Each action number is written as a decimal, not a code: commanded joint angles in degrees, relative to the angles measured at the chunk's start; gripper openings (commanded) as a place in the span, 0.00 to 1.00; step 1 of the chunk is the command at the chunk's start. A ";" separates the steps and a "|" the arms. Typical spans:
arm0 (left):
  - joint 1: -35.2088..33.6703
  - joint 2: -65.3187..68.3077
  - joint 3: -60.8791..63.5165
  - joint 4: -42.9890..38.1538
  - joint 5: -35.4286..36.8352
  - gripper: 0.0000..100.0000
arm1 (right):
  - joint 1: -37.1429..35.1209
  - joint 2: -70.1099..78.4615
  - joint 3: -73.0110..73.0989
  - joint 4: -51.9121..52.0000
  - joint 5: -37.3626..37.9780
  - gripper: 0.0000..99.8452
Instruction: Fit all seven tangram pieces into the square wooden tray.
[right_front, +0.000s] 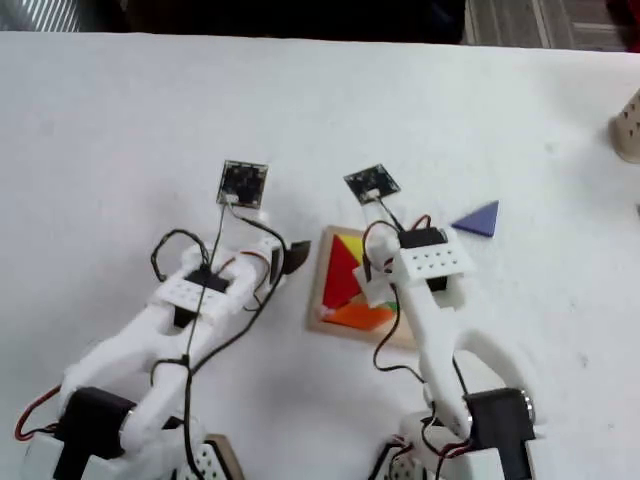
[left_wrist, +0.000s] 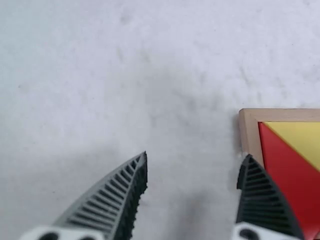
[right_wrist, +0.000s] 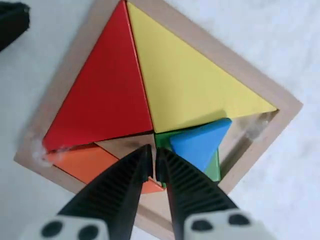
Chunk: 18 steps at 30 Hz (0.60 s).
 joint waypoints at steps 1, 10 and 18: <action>0.40 -0.48 -1.49 0.09 -0.44 0.29 | 2.33 0.04 -2.20 -1.98 -0.62 0.02; 0.40 -0.48 -1.41 0.18 -0.44 0.29 | 5.14 1.71 -2.29 -5.67 -0.62 0.02; 0.31 -0.48 -1.41 0.26 -0.44 0.29 | 8.40 0.57 -2.20 -5.41 1.49 0.02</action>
